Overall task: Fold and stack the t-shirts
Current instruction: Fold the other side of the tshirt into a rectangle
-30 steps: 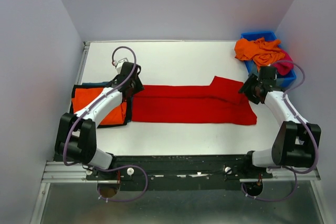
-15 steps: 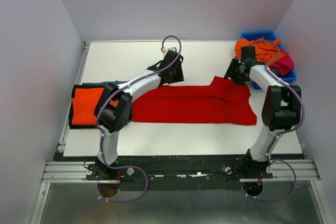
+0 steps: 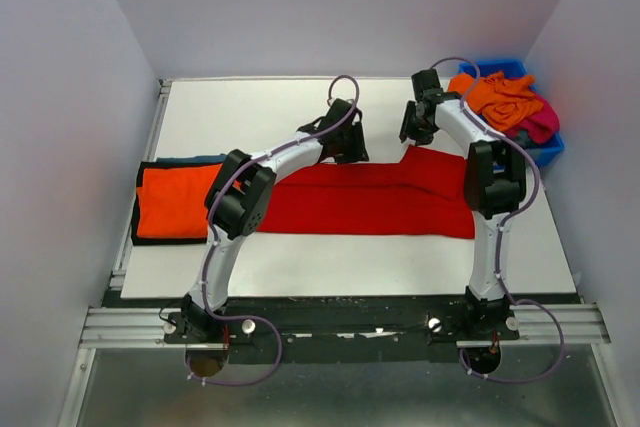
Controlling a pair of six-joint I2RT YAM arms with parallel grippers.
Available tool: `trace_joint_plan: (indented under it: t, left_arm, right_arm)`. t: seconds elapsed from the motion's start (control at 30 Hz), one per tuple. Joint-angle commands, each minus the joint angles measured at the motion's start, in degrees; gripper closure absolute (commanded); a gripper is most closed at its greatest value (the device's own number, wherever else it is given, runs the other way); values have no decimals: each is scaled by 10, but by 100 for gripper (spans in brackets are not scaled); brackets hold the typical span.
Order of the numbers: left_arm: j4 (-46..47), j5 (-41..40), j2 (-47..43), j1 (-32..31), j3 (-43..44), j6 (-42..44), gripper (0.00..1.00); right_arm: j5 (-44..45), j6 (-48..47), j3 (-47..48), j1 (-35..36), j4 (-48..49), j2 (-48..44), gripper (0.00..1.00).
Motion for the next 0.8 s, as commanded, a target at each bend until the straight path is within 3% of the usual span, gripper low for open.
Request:
trace_joint_plan:
  t: [0.0,0.1,0.57,0.63,0.77]
  left_arm:
    - [9,51,25,1,7,-8,50]
    - [8,60,27,1,6,-9,50]
    - [7,106,7,16,-38,1,50]
    - [12,109,-4,19,-51,1,50]
    - [7,96,-15,24,-61,13,50]
  right_arm:
    - [43,-2,45,9,-69,36,52]
    - [56,6,60,12,-93,47,59]
    - [128,21,158,61,-197,113,51]
    - [138,30,169,65,-213,121,54]
    - [139,34,169,66,-220,120,70]
